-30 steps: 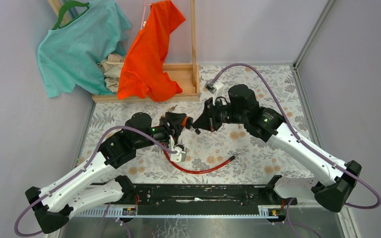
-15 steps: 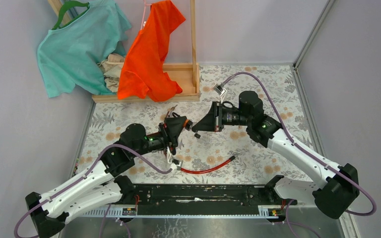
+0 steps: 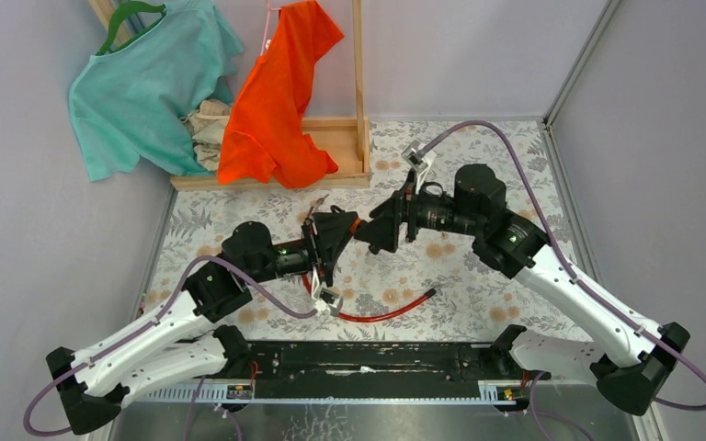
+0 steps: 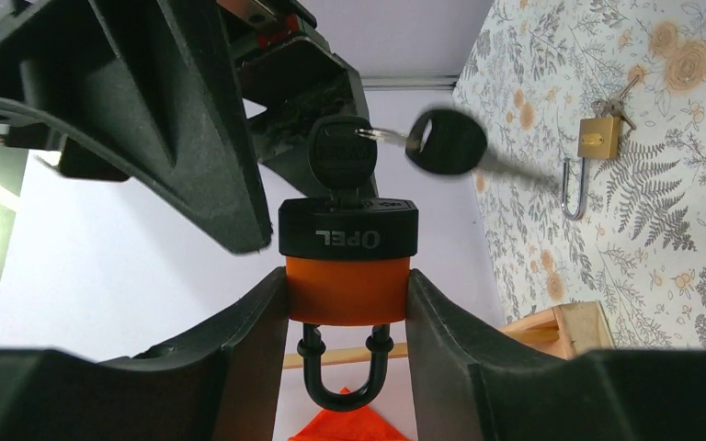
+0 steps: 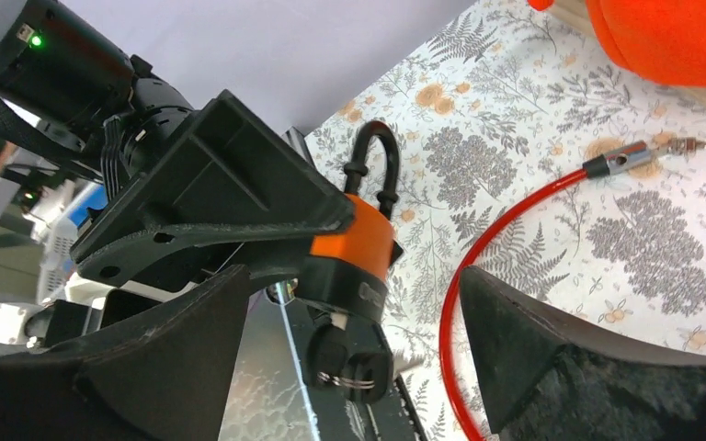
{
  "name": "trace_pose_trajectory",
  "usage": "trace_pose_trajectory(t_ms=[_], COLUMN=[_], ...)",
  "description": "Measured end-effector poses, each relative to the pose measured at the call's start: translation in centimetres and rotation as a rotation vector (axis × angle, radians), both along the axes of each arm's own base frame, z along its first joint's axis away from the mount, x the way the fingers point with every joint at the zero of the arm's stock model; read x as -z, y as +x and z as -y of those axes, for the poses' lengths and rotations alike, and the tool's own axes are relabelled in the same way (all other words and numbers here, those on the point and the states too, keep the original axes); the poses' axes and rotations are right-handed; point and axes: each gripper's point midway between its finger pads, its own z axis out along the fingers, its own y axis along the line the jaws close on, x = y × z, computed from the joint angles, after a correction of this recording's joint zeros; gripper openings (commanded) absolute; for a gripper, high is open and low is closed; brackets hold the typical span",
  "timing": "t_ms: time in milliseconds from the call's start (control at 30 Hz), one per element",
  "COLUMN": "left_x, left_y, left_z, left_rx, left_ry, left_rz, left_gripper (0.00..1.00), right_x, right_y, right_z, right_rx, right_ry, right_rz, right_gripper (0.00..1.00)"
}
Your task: Unlock with the key
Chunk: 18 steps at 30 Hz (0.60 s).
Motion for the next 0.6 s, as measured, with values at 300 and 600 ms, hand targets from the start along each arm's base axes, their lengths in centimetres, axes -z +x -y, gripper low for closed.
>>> trace_pose_trajectory(t_ms=[300, 600], left_x=[-0.5, 0.4], left_y=[0.6, 0.5], left_z=[0.1, -0.1], left_rx=[-0.028, -0.034], left_ry=[-0.018, 0.000], left_rz=[-0.071, -0.117], left_gripper=[0.00, 0.46], right_x=[1.4, 2.4], right_y=[-0.5, 0.0], right_z=[-2.2, -2.4], right_rx=[-0.025, 0.013], right_ry=[-0.121, -0.167], right_rz=[0.107, 0.127], right_gripper=[0.46, 0.00])
